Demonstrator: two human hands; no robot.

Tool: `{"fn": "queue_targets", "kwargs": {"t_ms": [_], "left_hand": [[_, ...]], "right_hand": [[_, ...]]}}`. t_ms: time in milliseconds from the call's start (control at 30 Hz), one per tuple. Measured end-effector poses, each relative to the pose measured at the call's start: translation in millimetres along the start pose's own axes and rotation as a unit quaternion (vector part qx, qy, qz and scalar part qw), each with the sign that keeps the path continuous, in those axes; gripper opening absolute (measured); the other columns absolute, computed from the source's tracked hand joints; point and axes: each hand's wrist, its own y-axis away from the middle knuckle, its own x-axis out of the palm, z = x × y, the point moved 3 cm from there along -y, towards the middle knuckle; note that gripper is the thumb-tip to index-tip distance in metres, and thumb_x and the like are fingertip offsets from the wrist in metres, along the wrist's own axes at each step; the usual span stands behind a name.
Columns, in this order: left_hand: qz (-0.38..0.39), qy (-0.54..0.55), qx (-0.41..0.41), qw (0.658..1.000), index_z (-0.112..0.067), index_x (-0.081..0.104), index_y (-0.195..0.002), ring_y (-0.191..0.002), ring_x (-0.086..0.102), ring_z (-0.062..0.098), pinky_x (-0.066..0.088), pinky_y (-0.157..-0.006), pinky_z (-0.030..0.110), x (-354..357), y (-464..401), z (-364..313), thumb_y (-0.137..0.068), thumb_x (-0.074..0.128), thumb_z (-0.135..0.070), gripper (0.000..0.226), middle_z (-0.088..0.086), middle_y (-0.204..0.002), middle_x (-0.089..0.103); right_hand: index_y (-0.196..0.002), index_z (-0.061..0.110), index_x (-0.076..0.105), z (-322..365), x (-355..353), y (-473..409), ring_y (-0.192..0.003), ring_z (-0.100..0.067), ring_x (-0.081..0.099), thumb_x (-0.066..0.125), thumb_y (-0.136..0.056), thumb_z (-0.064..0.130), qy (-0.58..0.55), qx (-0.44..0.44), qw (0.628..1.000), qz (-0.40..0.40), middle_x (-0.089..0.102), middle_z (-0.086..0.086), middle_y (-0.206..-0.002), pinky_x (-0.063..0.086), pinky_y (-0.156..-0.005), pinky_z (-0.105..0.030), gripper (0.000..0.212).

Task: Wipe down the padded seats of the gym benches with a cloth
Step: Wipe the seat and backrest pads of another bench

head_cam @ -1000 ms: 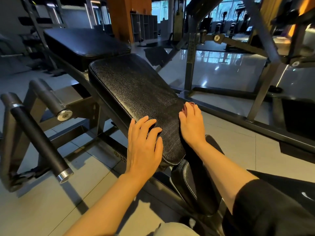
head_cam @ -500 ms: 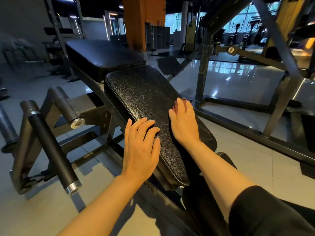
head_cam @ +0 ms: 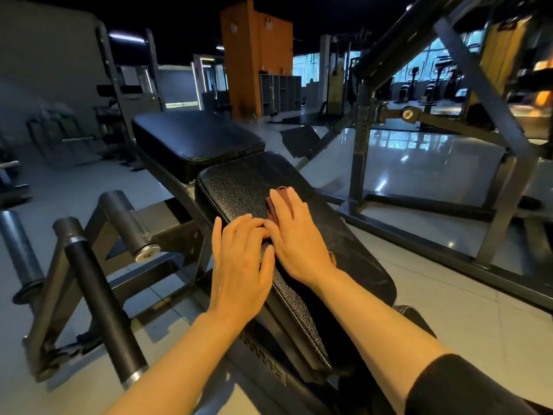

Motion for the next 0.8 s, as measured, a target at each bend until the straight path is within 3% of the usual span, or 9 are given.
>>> {"fn": "queue_targets", "kwargs": {"t_ms": [67, 133, 200, 300, 367, 467, 567, 733, 800], "left_hand": [[-0.003, 0.006, 0.001, 1.0, -0.013, 0.063, -0.103, -0.127, 0.042, 0.018, 0.015, -0.116, 0.056, 0.4, -4.3, 3.1, -0.09, 0.052, -0.019, 0.018, 0.001, -0.117, 0.059], [-0.002, -0.005, 0.008, 1.0, -0.014, 0.063, -0.105, -0.127, 0.043, 0.018, 0.014, -0.116, 0.056, -1.1, -7.8, 9.0, -0.091, 0.052, -0.021, 0.02, 0.0, -0.118, 0.059], [-0.007, -0.011, 0.009, 1.0, -0.015, 0.063, -0.107, -0.126, 0.043, 0.018, 0.015, -0.116, 0.057, -4.5, -12.7, 17.5, -0.091, 0.05, -0.023, 0.022, -0.001, -0.118, 0.058], [-0.02, -0.012, -0.001, 1.0, -0.015, 0.063, -0.109, -0.126, 0.043, 0.017, 0.016, -0.115, 0.058, -9.7, -23.3, 29.8, -0.091, 0.048, -0.025, 0.025, 0.0, -0.12, 0.058], [-0.028, -0.014, -0.01, 0.999, -0.016, 0.063, -0.11, -0.127, 0.044, 0.017, 0.016, -0.115, 0.058, -11.4, -30.9, 37.1, -0.092, 0.047, -0.026, 0.026, -0.001, -0.121, 0.058], [-0.048, -0.002, -0.025, 0.999, -0.016, 0.063, -0.111, -0.126, 0.045, 0.015, 0.015, -0.115, 0.058, -12.2, -38.0, 45.2, -0.092, 0.048, -0.023, 0.025, -0.001, -0.123, 0.057], [-0.063, 0.007, -0.034, 0.997, -0.015, 0.063, -0.113, -0.127, 0.044, 0.015, 0.016, -0.115, 0.057, -12.4, -38.1, 52.4, -0.093, 0.049, -0.023, 0.026, 0.0, -0.126, 0.055], [-0.065, -0.003, -0.032, 0.997, -0.014, 0.061, -0.119, -0.127, 0.044, 0.018, 0.016, -0.116, 0.055, -18.8, -37.7, 66.2, -0.094, 0.048, -0.025, 0.03, 0.001, -0.129, 0.053], [-0.073, -0.006, -0.036, 0.997, -0.013, 0.061, -0.119, -0.126, 0.045, 0.019, 0.018, -0.114, 0.058, -19.8, -40.7, 69.0, -0.093, 0.048, -0.025, 0.031, 0.002, -0.128, 0.053]], "right_hand": [[-0.154, 0.026, 0.017, -4.5, -6.5, 0.7, -0.149, -0.016, 0.005, 0.034, -0.104, 0.037, 0.016, -0.04, 0.998, 0.033, 0.008, 0.001, -0.162, 0.014, -0.12, -0.037, 0.054], [-0.154, 0.023, 0.018, -25.2, -15.5, -5.6, -0.148, -0.015, 0.01, 0.035, -0.104, 0.035, 0.058, -0.036, 0.997, 0.021, 0.016, 0.001, -0.161, 0.011, -0.121, -0.039, 0.054], [-0.152, 0.019, 0.023, -48.4, -23.4, -20.0, -0.144, -0.022, 0.022, 0.036, -0.104, 0.033, 0.035, 0.048, 0.998, -0.011, 0.025, -0.004, -0.156, 0.019, -0.118, -0.039, 0.052], [-0.151, 0.018, 0.024, -46.7, -17.2, -46.3, -0.141, -0.028, 0.024, 0.037, -0.103, 0.034, -0.003, 0.155, 0.987, -0.039, 0.025, -0.008, -0.155, 0.024, -0.114, -0.04, 0.052], [-0.151, 0.02, 0.025, -17.0, -6.2, -59.6, -0.139, -0.027, 0.026, 0.038, -0.102, 0.035, 0.002, 0.111, 0.993, -0.044, 0.024, -0.006, -0.154, 0.027, -0.111, -0.038, 0.052], [-0.153, 0.026, 0.021, 21.8, 7.4, -58.6, -0.144, -0.018, 0.015, 0.038, -0.102, 0.036, -0.007, -0.015, 1.0, 0.004, 0.012, 0.002, -0.159, 0.022, -0.113, -0.032, 0.054], [-0.154, 0.027, 0.016, 11.5, -1.6, -62.0, -0.148, -0.011, 0.007, 0.035, -0.104, 0.034, 0.006, -0.062, 0.997, 0.047, 0.01, 0.002, -0.162, 0.013, -0.121, -0.037, 0.054], [-0.153, 0.018, 0.021, -21.3, -4.7, -106.1, -0.146, -0.026, 0.017, 0.034, -0.104, 0.034, 0.009, 0.084, 0.996, -0.021, 0.02, -0.008, -0.159, 0.016, -0.119, -0.043, 0.053], [-0.152, 0.019, 0.024, -4.8, 4.2, -109.0, -0.146, -0.027, 0.015, 0.035, -0.104, 0.033, 0.018, 0.077, 0.997, -0.019, 0.018, -0.009, -0.159, 0.014, -0.119, -0.042, 0.052]]}}
